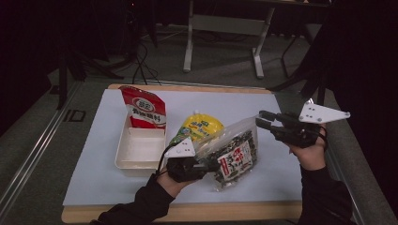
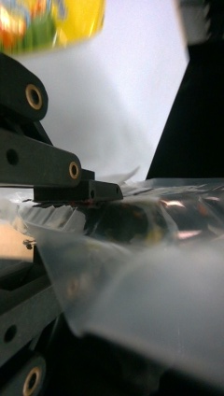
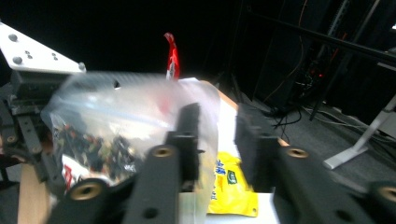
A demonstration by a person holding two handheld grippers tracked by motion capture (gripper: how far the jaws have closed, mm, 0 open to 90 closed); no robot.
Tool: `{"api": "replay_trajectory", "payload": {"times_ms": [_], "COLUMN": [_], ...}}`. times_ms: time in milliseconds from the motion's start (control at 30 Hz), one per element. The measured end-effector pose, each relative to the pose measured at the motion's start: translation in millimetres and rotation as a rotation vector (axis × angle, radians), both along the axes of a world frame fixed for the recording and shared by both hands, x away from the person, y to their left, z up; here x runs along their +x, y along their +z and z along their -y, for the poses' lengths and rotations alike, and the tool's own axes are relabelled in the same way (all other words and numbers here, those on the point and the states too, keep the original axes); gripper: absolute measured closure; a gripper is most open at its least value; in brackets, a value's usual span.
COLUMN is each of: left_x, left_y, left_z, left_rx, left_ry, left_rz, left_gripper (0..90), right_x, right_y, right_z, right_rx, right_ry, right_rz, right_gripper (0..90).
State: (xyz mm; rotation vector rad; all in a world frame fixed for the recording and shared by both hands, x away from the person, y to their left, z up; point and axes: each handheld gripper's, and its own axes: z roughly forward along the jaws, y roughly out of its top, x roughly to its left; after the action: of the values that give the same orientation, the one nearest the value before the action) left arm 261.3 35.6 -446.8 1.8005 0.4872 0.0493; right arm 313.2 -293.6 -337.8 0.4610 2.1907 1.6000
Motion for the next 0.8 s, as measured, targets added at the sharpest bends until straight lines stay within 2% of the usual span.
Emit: {"api": "replay_trajectory", "payload": {"times_ms": [67,167,367,500,667,800], "left_x": [2.4,2.7,3.5,5.4,5.5,5.5], "left_y": [4.8,12.5,21.7,29.1,42.2,53.7], "left_z": [-6.3,-13.4,-23.0,-30.6,-42.4,-55.6], "left_rx": [-0.013,0.005,0.007,0.000,-0.006,-0.014], "left_ry": [0.016,0.040,0.073,0.092,0.123,0.160], "left_rz": [0.000,0.026,0.042,0.053,0.079,0.101], "left_gripper": [77.9,77.9,78.1,78.1,78.2,78.2], "right_x": [-0.3,-0.1,2.4,3.1,5.4,6.2], "right_y": [-3.5,-9.6,-29.0,-42.8,-61.2,-76.6], "right_z": [4.4,8.9,11.5,10.7,9.7,8.2], "right_rx": [0.015,0.019,0.007,0.005,0.025,0.032], "right_ry": [-0.016,-0.039,-0.066,-0.074,-0.086,-0.065], "right_rz": [-0.003,-0.014,-0.065,-0.099,-0.156,-0.207], "right_gripper": [62.6,59.3,54.0,46.0,32.9,24.0]}}
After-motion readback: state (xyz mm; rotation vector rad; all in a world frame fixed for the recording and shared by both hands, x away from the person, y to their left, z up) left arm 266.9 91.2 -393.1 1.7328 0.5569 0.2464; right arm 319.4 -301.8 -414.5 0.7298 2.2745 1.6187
